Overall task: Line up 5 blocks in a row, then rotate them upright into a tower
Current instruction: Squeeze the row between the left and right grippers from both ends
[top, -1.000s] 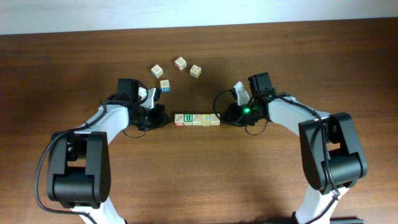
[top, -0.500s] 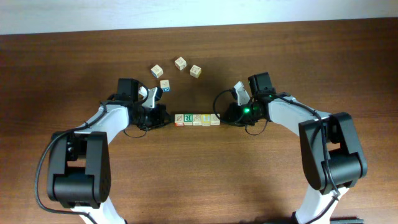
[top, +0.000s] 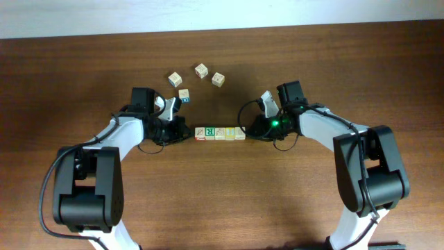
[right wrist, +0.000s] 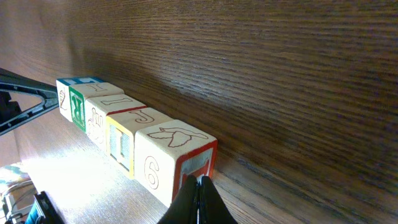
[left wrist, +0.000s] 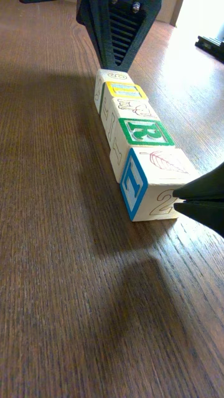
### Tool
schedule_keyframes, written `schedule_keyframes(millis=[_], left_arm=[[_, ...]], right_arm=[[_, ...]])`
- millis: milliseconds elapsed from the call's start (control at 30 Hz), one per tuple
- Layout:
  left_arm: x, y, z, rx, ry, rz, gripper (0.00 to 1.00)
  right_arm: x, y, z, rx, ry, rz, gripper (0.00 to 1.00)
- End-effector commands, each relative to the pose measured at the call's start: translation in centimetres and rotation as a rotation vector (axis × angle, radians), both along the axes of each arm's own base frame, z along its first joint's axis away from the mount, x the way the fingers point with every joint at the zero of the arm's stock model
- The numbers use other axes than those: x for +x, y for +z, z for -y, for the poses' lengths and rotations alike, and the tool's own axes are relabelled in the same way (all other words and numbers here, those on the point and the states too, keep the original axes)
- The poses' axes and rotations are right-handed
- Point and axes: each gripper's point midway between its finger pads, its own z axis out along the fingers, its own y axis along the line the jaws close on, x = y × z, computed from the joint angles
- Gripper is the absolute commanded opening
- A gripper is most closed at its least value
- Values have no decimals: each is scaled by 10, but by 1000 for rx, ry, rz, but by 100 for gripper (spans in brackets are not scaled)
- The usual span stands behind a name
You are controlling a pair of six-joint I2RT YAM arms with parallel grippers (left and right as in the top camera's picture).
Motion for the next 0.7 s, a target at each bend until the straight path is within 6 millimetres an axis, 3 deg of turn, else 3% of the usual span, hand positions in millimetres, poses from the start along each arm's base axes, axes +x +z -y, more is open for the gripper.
schedule_keyframes(millis=[0, 467, 667], left_arm=[[5, 7, 2, -9, -16, 31, 0], [12, 4, -3, 31, -2, 57, 0], [8, 4, 10, 30, -37, 64, 0]], right_arm=[[-7, -3, -5, 15, 21, -17, 4], [-7, -3, -5, 15, 21, -16, 4], [-7, -3, -5, 15, 21, -16, 4]])
